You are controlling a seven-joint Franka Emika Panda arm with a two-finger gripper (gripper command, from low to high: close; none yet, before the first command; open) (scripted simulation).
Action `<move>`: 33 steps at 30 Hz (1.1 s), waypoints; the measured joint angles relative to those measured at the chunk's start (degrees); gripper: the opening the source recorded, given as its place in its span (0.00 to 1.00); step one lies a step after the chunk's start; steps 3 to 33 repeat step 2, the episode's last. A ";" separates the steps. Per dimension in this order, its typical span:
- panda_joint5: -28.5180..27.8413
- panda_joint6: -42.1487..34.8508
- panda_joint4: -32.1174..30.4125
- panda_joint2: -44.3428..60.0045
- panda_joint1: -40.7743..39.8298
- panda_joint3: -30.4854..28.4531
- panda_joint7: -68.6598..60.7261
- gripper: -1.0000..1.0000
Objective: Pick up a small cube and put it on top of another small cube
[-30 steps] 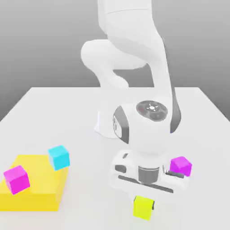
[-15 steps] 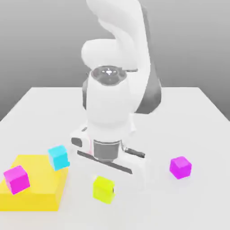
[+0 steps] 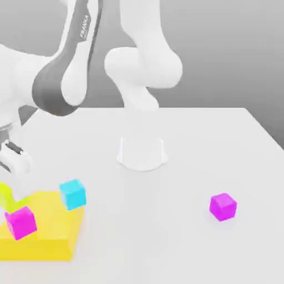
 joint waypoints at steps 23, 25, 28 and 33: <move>0.00 0.00 0.00 0.00 0.00 0.00 0.00 1.00; 0.00 0.00 0.00 0.00 0.00 0.00 0.00 1.00; 0.00 0.00 0.00 0.00 0.00 0.00 0.00 1.00; 0.00 0.00 0.00 0.00 0.00 0.00 0.00 1.00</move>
